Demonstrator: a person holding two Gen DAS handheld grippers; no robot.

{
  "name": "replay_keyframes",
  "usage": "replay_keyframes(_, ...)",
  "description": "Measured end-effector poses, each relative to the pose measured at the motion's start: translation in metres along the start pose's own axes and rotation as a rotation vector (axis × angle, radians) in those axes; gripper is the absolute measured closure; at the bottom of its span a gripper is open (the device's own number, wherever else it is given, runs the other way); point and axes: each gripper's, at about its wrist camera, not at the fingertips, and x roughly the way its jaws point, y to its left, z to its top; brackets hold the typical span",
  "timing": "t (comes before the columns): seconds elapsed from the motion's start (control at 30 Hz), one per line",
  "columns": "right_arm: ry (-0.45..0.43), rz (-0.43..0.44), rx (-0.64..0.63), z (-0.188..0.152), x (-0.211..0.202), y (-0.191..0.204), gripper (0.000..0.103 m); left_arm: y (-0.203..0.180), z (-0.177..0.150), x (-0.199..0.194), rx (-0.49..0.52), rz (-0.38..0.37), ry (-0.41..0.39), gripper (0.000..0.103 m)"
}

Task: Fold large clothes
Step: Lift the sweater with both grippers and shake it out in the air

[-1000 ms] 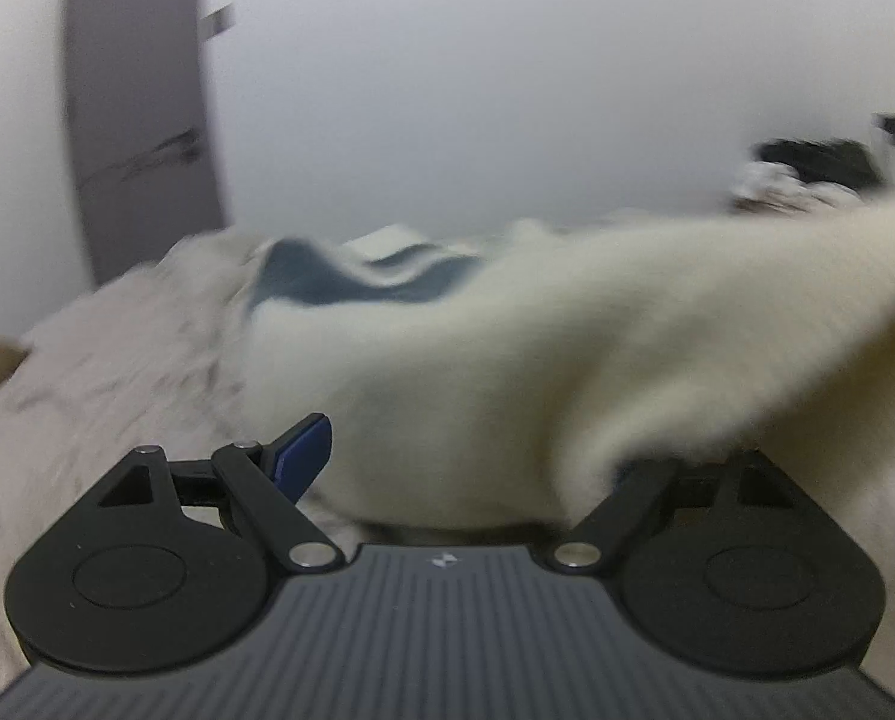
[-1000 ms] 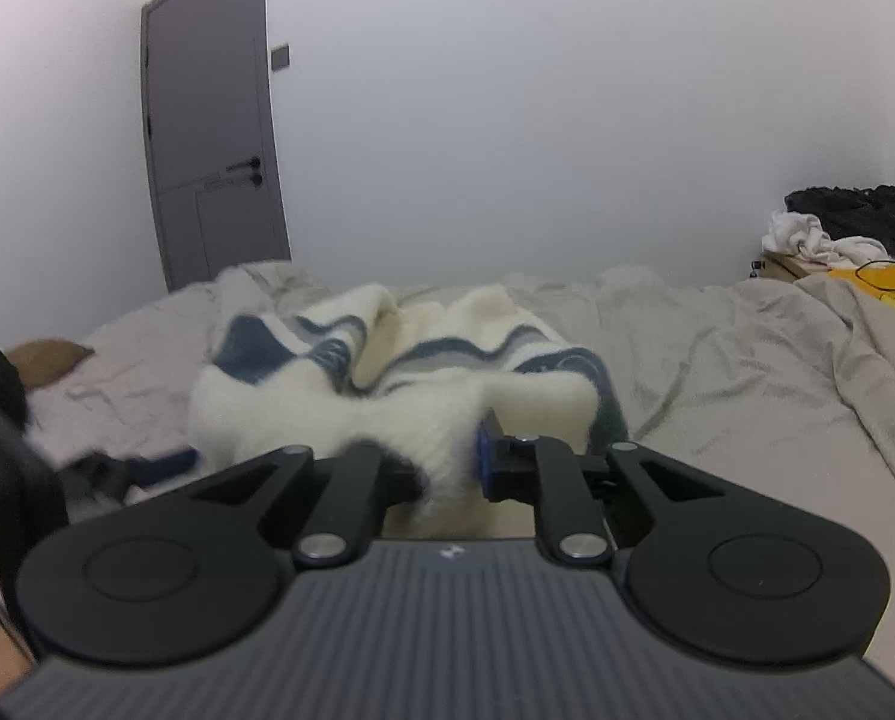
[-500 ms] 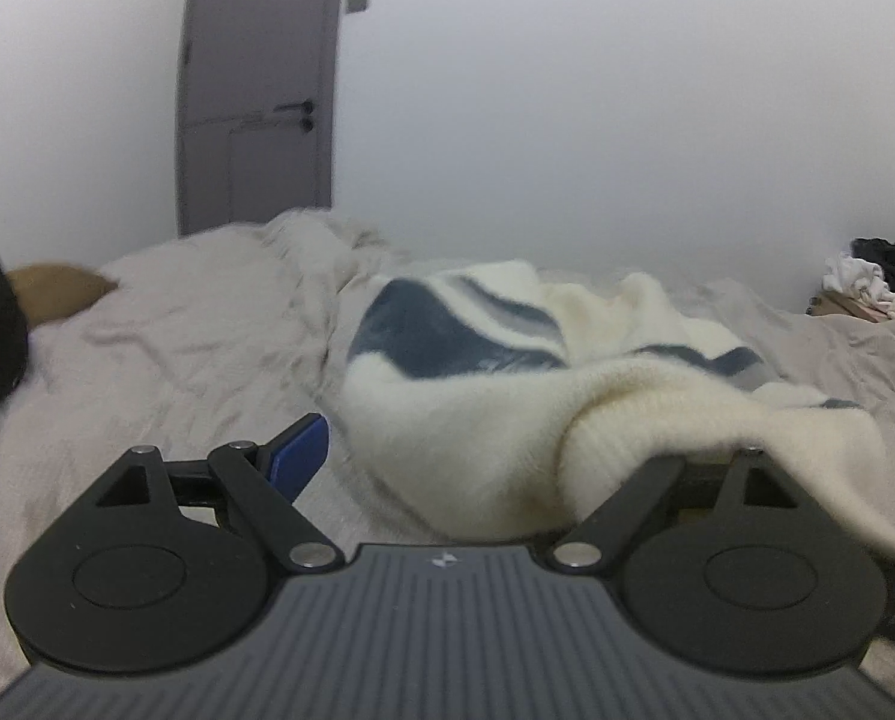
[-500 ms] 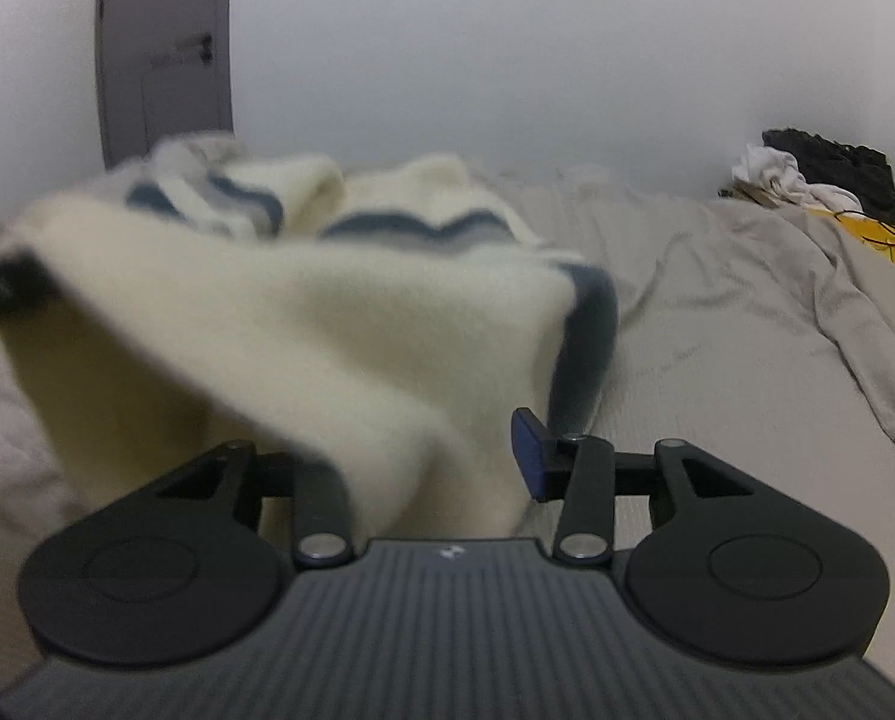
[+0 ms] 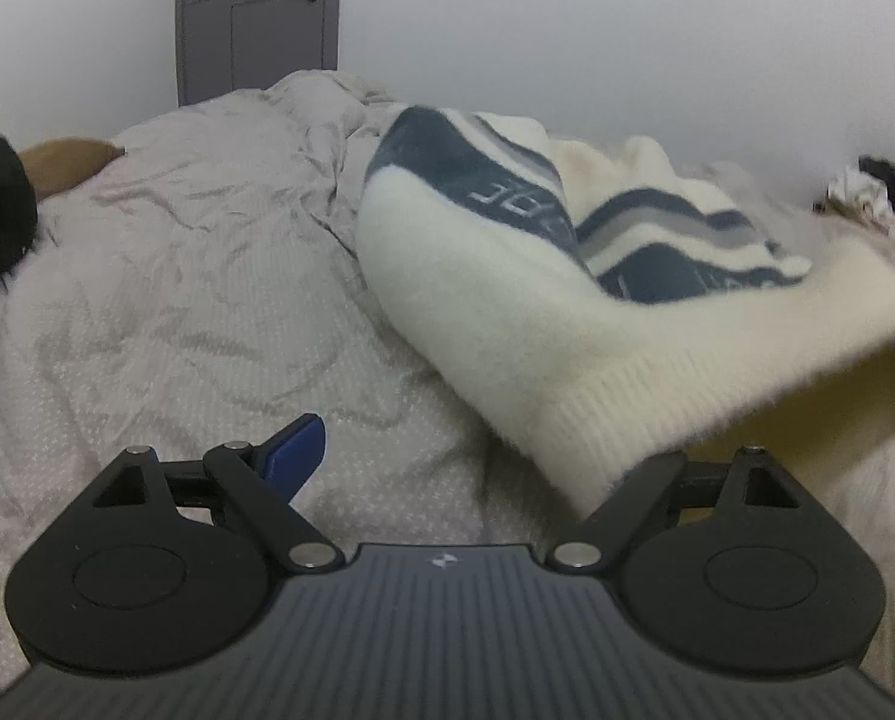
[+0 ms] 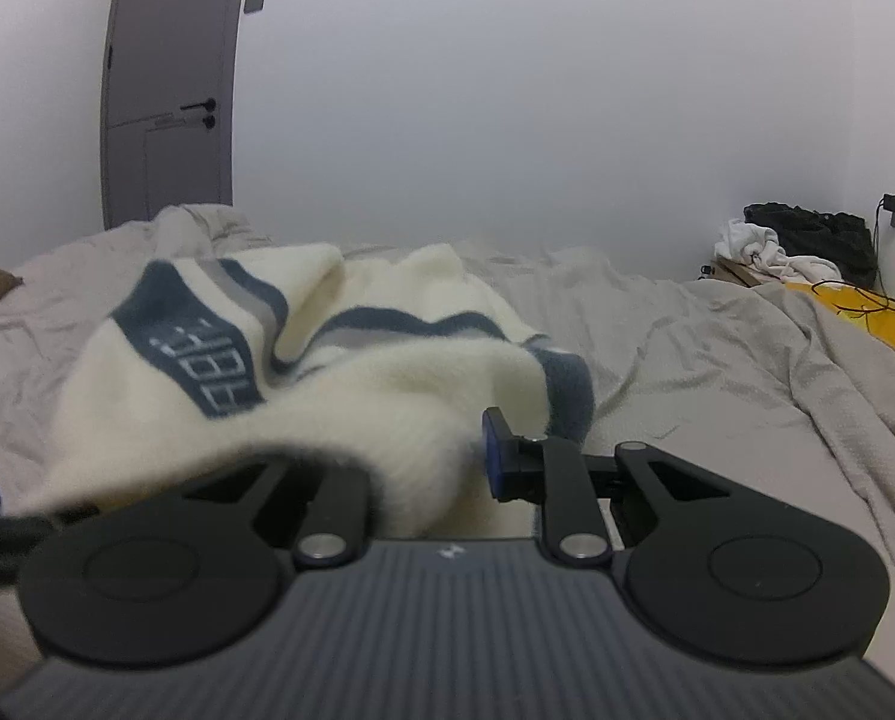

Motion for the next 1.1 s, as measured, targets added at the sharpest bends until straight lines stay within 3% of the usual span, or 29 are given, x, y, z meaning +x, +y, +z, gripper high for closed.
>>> replay_keyframes(0.13, 0.010, 0.021, 0.044, 0.001, 0.003, -0.005, 0.083, -0.019, -0.006, 0.001, 0.115, 0.057, -0.048, 0.013)
replay_keyframes(0.27, 0.009, 0.010, 0.056, -0.001, 0.007, -0.006, 0.083, -0.032, -0.005, 0.004, 0.196, 0.120, -0.146, 0.011)
replay_keyframes(0.37, 0.028, -0.002, 0.052, -0.006, 0.014, -0.005, 0.083, -0.034, -0.002, 0.019, 0.191, 0.142, -0.160, 0.009)
replay_keyframes(0.53, 0.130, -0.032, 0.038, -0.023, 0.036, -0.004, 0.083, -0.024, 0.010, 0.055, 0.126, 0.156, -0.086, 0.012)
replay_keyframes(0.67, 0.182, -0.026, 0.044, -0.031, 0.047, 0.000, 0.083, -0.013, 0.017, 0.055, 0.062, 0.126, -0.109, 0.026)
replay_keyframes(0.8, 0.068, -0.050, -0.039, -0.022, 0.031, 0.014, 0.083, -0.008, 0.025, 0.036, 0.023, 0.074, -0.200, 0.043)
replay_keyframes(0.97, -0.083, -0.082, -0.076, -0.007, -0.002, 0.016, 0.083, -0.006, 0.030, -0.014, 0.009, 0.013, -0.388, 0.068)
replay_keyframes(1.1, -0.171, -0.072, -0.058, 0.011, -0.040, 0.014, 0.084, 0.005, 0.038, -0.048, -0.038, -0.052, -0.438, 0.074)
